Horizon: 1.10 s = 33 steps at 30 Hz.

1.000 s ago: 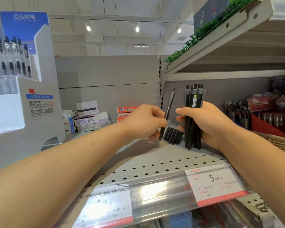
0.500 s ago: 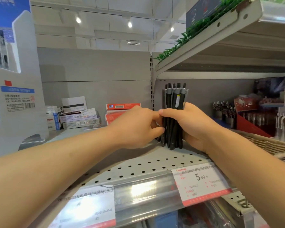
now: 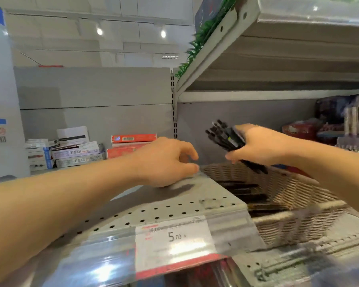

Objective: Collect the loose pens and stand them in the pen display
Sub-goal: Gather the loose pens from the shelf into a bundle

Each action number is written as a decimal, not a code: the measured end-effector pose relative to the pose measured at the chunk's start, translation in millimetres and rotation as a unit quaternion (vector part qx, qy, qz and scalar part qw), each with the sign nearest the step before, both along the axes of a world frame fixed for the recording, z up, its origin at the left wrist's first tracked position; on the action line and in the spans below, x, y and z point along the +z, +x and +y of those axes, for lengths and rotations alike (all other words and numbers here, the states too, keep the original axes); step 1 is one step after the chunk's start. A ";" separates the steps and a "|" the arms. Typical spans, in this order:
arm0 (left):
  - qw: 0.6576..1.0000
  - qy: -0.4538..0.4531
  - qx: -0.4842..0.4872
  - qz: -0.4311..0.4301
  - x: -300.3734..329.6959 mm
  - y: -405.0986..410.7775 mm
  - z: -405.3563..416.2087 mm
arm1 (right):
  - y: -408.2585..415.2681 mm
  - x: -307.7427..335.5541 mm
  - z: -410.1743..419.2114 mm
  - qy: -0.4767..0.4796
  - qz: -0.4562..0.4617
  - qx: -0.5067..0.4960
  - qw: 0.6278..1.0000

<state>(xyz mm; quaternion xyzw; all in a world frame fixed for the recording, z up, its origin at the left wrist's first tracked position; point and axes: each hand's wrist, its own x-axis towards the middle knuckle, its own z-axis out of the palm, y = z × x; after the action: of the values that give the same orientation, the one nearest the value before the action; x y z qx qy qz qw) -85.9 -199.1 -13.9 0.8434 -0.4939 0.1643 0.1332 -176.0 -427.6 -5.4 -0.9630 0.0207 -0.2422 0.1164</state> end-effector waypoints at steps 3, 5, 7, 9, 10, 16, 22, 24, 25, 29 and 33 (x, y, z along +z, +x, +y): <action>0.996 0.072 0.046 -0.024 0.9 5.1 -40.6 | 3.5 -10.1 -41.7 -0.151 0.109 -0.007 0.982; 0.989 0.115 0.089 -0.018 3.3 13.7 -60.4 | 9.4 -22.7 -62.5 -0.187 0.184 0.005 0.965; 0.981 0.142 0.129 -0.009 5.7 22.5 -73.6 | 17.2 -37.3 -73.4 -0.203 0.252 0.021 0.946; 0.978 0.141 0.155 0.002 5.6 29.5 -80.4 | 26.4 -50.8 -79.9 -0.210 0.300 0.050 0.929; 0.978 0.134 0.162 0.008 4.0 32.7 -81.1 | 30.5 -56.2 -81.5 -0.210 0.317 0.065 0.923; 0.976 0.091 0.187 0.070 -4.3 51.3 -59.8 | 41.3 -58.4 -81.6 -0.182 0.336 0.121 0.916; 0.969 0.064 0.225 0.085 4.6 64.7 -43.7 | 45.1 -43.2 -73.1 -0.148 0.378 0.144 0.902; 0.965 0.073 0.239 0.085 5.8 66.9 -40.4 | 45.6 -30.7 -65.0 -0.136 0.333 0.147 0.921; 0.961 0.082 0.251 0.085 5.7 68.2 -38.2 | 46.8 -23.1 -59.8 -0.122 0.295 0.151 0.936; 0.944 0.103 0.291 0.115 2.3 76.9 -32.1 | 58.6 -1.7 -35.3 0.008 0.168 0.164 0.972; 0.941 0.092 0.291 0.144 -0.1 83.2 -34.5 | 72.2 -0.9 0.2 0.050 0.141 0.121 0.981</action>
<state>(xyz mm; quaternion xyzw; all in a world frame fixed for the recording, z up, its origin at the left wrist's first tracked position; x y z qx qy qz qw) -2.7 -233.6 -14.0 0.9736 -0.2152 0.0262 0.0708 -103.8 -427.4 -6.3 -0.9758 -0.0678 -0.0870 0.1890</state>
